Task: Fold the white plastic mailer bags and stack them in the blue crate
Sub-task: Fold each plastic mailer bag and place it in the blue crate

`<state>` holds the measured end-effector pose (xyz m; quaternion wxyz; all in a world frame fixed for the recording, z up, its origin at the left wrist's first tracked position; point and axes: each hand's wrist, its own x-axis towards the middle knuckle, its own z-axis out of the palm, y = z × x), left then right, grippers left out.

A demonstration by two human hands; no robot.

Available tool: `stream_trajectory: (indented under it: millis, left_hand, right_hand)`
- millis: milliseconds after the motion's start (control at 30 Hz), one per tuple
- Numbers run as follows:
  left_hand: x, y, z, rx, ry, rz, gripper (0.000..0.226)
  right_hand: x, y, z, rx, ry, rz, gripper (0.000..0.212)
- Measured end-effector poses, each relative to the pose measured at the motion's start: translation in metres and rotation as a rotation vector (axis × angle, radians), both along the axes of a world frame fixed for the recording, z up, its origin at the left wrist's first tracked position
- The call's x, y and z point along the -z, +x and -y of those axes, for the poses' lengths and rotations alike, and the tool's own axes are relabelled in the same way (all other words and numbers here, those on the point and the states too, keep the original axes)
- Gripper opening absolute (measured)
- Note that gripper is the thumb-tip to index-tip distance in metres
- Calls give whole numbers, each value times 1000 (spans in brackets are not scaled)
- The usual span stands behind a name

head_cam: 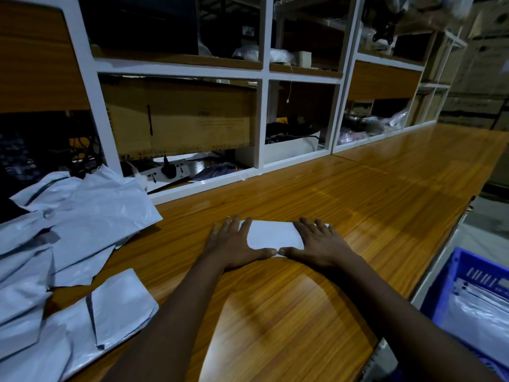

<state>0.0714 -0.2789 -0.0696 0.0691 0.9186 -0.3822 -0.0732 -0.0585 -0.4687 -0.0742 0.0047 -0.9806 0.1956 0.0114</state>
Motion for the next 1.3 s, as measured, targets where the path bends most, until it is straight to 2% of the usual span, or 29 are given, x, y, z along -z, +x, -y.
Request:
stream_trajectory:
  millis: [133, 200, 300, 367, 467, 533, 600, 733, 767, 867, 1000, 1100, 1167, 1233, 1300]
  left_hand:
    - [2, 0, -2, -53, -17, -1, 107]
    - [0, -3, -4, -87, -19, 3, 97]
    - [-1, -7, -7, -157, -9, 17, 90]
    - [-1, -11, -9, -197, -19, 68, 87]
    - [-5, -22, -13, -172, -60, 237, 72]
    - [-8, -27, -16, -120, -92, 311, 56]
    - [-7, -25, -17, -117, -126, 287, 48]
    - [-5, -17, -18, -178, -85, 140, 55]
    - [-5, -17, -18, -181, -52, 130, 58]
    - [-5, -17, -18, -205, -25, 133, 64]
    - [-5, -19, -14, -199, -69, 181, 65]
    - [-3, -29, -1, -77, -141, 337, 59]
    - [0, -39, 12, 63, -199, 427, 53]
    - [2, -45, 24, 163, -228, 385, 51]
    - [4, -43, 32, 172, -214, 306, 53]
  right_hand:
    - [7, -10, -3, 79, 53, 113, 88]
    - [9, -12, -3, 77, -2, 96, 75]
    - [13, -15, -2, 142, -77, 73, 66]
    - [15, -19, -4, 174, -165, 133, 53]
    - [12, -23, -10, -9, -338, 254, 38]
    - [9, -23, -11, -143, -312, 323, 37]
    - [7, -22, -10, -200, -195, 300, 42]
    - [5, -23, -10, -133, -235, 127, 76]
    - [3, -24, -11, -80, -246, 78, 77]
    - [7, -25, -14, 17, -324, 94, 53]
    - [9, -22, -14, 146, -290, 139, 65]
    - [3, -14, -26, -31, -234, 215, 57]
    - [3, -5, -34, -161, -113, 287, 54]
    - [0, 2, -39, -213, -11, 341, 53]
    - [-1, 4, -36, -203, 32, 301, 52]
